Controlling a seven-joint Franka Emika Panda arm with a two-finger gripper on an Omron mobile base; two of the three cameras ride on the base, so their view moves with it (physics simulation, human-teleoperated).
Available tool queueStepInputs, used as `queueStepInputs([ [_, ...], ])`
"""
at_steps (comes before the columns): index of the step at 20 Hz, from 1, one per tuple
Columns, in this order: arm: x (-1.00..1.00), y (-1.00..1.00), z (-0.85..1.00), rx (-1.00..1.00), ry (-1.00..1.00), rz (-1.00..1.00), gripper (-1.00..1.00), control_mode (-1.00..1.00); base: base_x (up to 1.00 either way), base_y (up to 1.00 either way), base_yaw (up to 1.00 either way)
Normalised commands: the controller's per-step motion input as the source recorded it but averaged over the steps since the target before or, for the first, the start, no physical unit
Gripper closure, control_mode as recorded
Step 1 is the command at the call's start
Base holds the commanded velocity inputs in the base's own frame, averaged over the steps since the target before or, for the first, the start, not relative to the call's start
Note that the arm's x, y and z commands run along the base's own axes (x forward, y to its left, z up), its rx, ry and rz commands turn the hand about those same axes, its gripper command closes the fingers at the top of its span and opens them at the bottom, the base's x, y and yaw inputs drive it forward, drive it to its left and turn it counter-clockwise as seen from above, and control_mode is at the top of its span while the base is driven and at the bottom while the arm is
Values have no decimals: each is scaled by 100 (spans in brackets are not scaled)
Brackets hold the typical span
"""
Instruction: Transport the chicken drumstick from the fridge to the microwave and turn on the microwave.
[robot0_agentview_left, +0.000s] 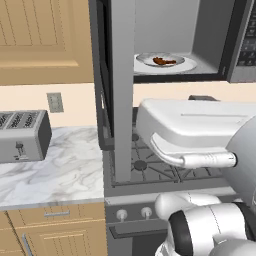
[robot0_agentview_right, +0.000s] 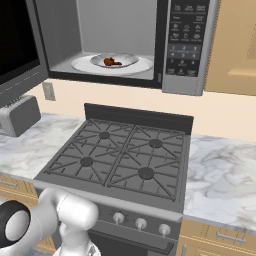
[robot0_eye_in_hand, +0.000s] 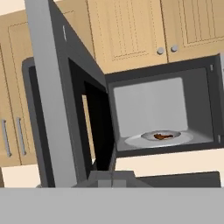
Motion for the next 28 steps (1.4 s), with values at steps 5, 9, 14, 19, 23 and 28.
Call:
queueStepInputs([
  [5, 0, 11, 0, 3, 6, -10, 100, -100, 0, 0, 0],
  [9, 0, 20, 0, 1, 4, -10, 100, -100, 0, 0, 0],
  [14, 0, 25, 0, 0, 4, -10, 100, -100, 0, 0, 0],
  [19, 0, 24, 0, 1, 4, -10, 100, -100, 0, 0, 0],
  [23, 0, 25, 0, 4, 5, -10, 100, -100, 0, 0, 0],
  [28, 0, 23, 0, 6, 5, -10, 100, -100, 0, 0, 0],
])
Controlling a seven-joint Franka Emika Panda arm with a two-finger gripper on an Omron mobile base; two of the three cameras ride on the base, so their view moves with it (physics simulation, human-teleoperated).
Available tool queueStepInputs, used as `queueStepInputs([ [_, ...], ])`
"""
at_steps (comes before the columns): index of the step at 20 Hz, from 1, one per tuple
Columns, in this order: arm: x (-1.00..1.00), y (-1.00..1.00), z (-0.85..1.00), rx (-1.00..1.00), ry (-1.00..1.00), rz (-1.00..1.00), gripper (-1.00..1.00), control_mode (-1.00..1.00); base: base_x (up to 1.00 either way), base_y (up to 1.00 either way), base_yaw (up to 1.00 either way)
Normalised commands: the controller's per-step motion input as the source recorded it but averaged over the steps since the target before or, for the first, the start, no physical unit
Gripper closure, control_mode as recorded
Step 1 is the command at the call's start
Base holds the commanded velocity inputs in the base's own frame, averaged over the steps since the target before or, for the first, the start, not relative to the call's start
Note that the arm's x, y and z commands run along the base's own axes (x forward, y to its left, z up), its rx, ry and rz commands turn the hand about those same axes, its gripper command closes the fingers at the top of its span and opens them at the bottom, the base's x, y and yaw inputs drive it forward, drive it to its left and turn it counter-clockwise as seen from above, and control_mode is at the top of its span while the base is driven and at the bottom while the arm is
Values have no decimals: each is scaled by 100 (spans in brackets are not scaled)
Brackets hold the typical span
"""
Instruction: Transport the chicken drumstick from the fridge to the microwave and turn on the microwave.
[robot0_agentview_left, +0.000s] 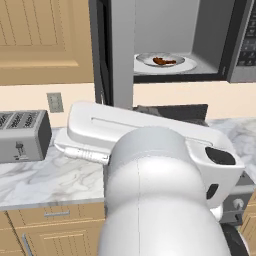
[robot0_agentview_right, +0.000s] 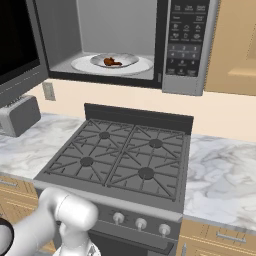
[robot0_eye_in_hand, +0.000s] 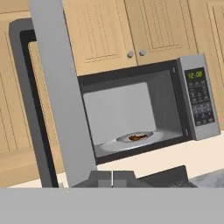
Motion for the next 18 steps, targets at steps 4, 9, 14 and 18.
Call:
queueStepInputs([
  [4, 0, 25, 0, 6, 6, -10, 100, -100, 0, 0, 0],
  [9, 0, 26, 0, 6, 7, -10, 100, -100, 0, 0, 0],
  [14, 0, 28, 0, 5, 8, -10, 100, -100, 0, 0, 0],
  [18, 0, 34, -3, 1, 10, -11, 100, -100, 0, 0, 0],
])
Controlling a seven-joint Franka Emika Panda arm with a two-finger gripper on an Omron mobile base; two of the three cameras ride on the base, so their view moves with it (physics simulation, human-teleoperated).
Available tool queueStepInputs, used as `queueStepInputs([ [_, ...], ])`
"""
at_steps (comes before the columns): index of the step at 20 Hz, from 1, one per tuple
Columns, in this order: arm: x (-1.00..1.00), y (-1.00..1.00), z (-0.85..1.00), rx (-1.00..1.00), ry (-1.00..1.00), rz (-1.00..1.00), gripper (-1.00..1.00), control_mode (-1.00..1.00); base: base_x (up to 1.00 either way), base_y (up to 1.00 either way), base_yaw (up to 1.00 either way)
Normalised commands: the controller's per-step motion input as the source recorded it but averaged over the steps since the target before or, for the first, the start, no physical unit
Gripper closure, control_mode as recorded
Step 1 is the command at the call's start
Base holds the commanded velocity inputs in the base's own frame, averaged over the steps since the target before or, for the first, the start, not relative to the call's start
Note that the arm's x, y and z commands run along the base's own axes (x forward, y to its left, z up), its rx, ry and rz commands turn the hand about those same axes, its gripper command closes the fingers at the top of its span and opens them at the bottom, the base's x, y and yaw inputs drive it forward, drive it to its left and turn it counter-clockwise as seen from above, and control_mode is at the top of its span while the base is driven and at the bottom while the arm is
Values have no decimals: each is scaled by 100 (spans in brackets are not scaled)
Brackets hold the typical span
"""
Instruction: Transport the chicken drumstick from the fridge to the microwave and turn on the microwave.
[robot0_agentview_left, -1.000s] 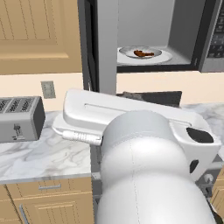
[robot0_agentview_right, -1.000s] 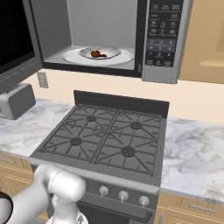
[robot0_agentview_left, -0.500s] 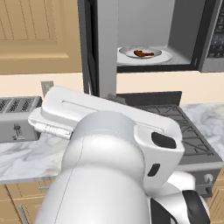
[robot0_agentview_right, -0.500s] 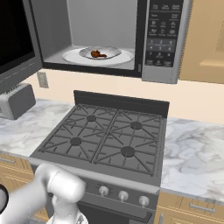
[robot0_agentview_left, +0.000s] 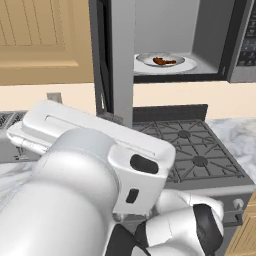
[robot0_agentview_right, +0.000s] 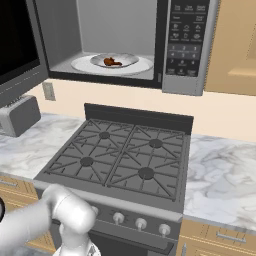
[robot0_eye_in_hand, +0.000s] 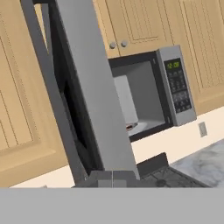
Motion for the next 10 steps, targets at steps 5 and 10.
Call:
queueStepInputs([
  [5, 3, 34, -6, 0, 11, -13, 100, -100, 0, 0, 0],
  [10, 4, 25, -4, 1, 9, -12, 100, -100, 0, 0, 0],
])
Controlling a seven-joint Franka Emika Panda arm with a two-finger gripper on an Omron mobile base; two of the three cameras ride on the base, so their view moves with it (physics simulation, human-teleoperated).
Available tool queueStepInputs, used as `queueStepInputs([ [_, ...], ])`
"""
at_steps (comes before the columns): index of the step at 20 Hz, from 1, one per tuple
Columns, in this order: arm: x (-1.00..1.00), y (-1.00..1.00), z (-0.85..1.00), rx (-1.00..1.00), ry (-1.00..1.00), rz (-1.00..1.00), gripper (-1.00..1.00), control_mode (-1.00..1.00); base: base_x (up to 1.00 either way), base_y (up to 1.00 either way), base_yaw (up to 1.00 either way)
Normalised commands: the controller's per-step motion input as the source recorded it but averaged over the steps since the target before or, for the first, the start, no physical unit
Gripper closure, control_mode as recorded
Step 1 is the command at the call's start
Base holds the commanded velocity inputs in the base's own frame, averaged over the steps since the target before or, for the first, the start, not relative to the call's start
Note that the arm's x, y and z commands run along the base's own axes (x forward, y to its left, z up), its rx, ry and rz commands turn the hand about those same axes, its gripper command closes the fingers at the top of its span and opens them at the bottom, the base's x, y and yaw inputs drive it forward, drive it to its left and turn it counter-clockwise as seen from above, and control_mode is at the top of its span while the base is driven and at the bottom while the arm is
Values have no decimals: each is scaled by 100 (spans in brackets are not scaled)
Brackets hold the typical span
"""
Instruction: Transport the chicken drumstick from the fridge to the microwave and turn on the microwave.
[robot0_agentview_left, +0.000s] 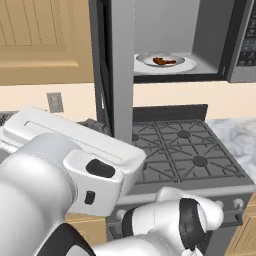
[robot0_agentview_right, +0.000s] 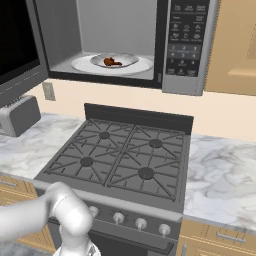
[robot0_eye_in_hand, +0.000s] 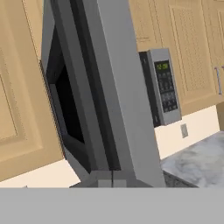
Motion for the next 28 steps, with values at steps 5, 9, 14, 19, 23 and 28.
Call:
queueStepInputs([
  [5, 8, 24, -2, 2, 7, -12, 100, -100, 0, 0, 0],
  [9, 16, 26, -5, 2, 4, -12, 100, -100, 0, 0, 0],
  [14, 20, 32, -14, 0, 3, -12, 100, -100, 0, 0, 0],
  [19, 6, 35, -21, 0, 0, -12, 100, -100, 0, 0, 0],
  [23, 0, 37, -27, 0, 0, -12, 100, -100, 0, 0, 0],
  [28, 10, 21, -18, 0, 0, -12, 100, -100, 0, 0, 0],
])
